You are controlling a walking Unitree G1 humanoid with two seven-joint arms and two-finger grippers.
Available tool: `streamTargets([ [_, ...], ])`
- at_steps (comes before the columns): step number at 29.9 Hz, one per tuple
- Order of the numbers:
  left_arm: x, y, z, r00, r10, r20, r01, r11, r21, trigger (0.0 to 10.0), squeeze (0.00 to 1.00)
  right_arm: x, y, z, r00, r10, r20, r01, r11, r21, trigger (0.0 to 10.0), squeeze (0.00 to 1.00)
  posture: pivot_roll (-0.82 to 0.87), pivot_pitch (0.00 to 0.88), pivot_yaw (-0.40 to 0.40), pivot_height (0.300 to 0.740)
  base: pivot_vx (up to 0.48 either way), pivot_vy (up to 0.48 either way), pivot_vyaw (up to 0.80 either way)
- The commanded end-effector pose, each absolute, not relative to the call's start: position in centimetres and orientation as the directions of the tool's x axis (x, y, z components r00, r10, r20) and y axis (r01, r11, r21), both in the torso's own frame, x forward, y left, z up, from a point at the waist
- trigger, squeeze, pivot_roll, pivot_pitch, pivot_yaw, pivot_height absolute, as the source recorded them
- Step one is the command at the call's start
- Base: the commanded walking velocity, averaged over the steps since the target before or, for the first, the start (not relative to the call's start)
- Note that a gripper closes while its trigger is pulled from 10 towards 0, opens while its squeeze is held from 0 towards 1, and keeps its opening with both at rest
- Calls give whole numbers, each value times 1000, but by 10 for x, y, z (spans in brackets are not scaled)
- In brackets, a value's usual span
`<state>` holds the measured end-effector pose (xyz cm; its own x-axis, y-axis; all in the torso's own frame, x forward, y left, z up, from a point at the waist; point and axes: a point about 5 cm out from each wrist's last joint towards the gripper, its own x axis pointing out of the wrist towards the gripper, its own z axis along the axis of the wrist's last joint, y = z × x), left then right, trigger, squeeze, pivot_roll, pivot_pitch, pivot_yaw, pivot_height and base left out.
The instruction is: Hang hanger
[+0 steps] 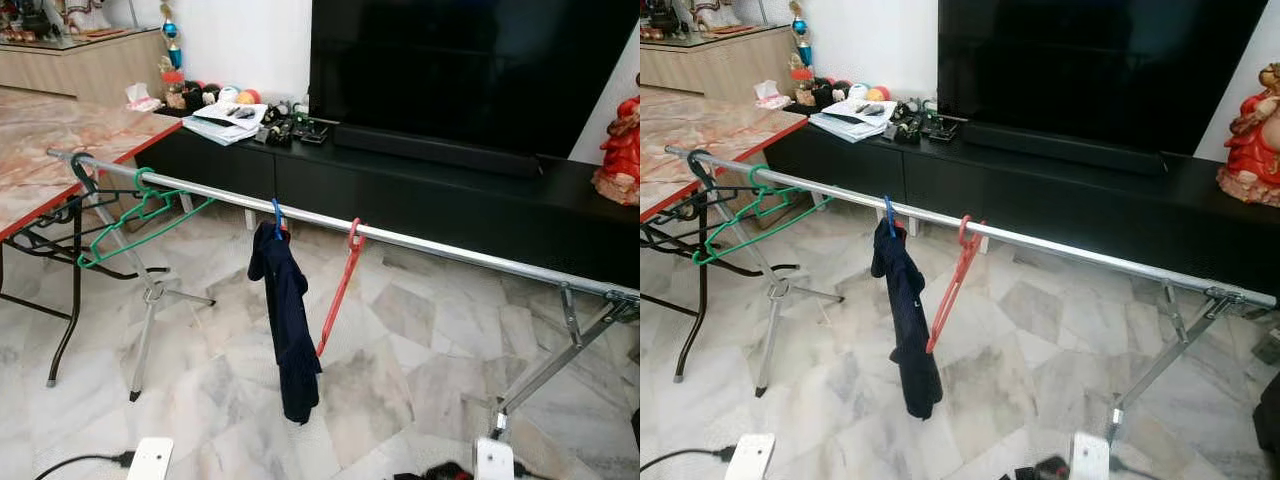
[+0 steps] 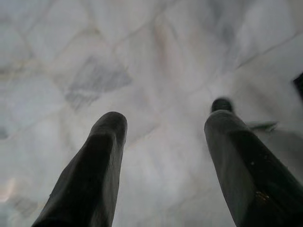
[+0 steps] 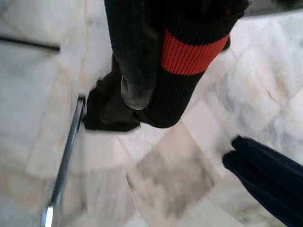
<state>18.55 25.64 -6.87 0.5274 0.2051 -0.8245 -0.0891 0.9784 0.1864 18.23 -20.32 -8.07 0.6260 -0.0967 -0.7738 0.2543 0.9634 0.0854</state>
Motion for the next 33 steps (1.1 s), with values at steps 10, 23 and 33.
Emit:
streamTargets([
  [10,144,286,-75,472,233,-850,-72,971,226,10000,0,146,-184,-98,577,-56,-815,201,977,76,10000,0,30,25,62,740,0,0,0],
  [23,139,239,-91,507,95,-857,-15,995,101,10000,0,155,-235,-83,625,-121,-771,162,987,-24,10000,0,-53,2,-44,740,0,0,0],
  [33,148,240,-87,546,114,-830,-5,991,133,10000,0,166,-218,-83,642,-99,-760,193,981,35,10000,0,2,0,-63,740,0,0,0],
])
